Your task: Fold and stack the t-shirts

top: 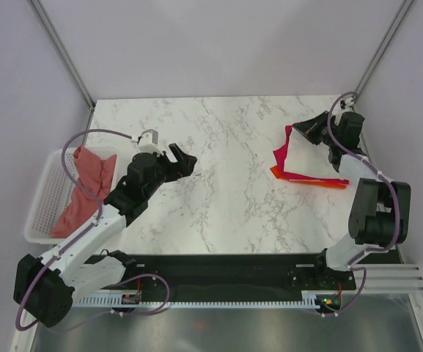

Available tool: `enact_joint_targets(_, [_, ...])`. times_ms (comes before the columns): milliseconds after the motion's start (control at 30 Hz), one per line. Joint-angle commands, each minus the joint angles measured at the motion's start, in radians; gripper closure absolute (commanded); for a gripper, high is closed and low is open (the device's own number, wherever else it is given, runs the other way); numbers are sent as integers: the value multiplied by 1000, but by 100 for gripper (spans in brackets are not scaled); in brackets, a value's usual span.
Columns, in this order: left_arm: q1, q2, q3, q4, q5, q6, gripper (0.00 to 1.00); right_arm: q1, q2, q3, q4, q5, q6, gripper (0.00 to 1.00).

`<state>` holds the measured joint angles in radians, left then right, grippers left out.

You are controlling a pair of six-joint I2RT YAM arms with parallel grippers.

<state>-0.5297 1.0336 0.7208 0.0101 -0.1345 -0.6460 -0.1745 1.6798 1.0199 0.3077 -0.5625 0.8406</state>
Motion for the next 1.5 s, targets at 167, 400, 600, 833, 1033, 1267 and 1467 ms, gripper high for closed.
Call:
enact_joint_targets(167, [0,-110,-119,-19,-14,11,4,69,-273,-323,165,93,55,92])
enact_joint_targets(400, [0,-145,-181,-22,-48,65,5,44,-145,-340,120,182,-37,93])
enact_joint_targets(600, [0,-161,-213,-15,-51,118,4,15,-41,-285,65,148,-87,93])
enact_joint_targets(833, [-1,-211,-282,47,-92,160,4,93,-242,-189,-171,228,-277,88])
enact_joint_targets(1033, [-3,-279,-326,47,-96,178,2,326,-380,-199,-268,361,-391,78])
enact_joint_targets(1267, [-12,-366,-388,41,-60,198,0,578,-535,-360,-245,667,-488,59])
enact_joint_targets(1467, [-13,-412,-443,45,-145,203,0,655,-632,-613,-26,904,-485,34])
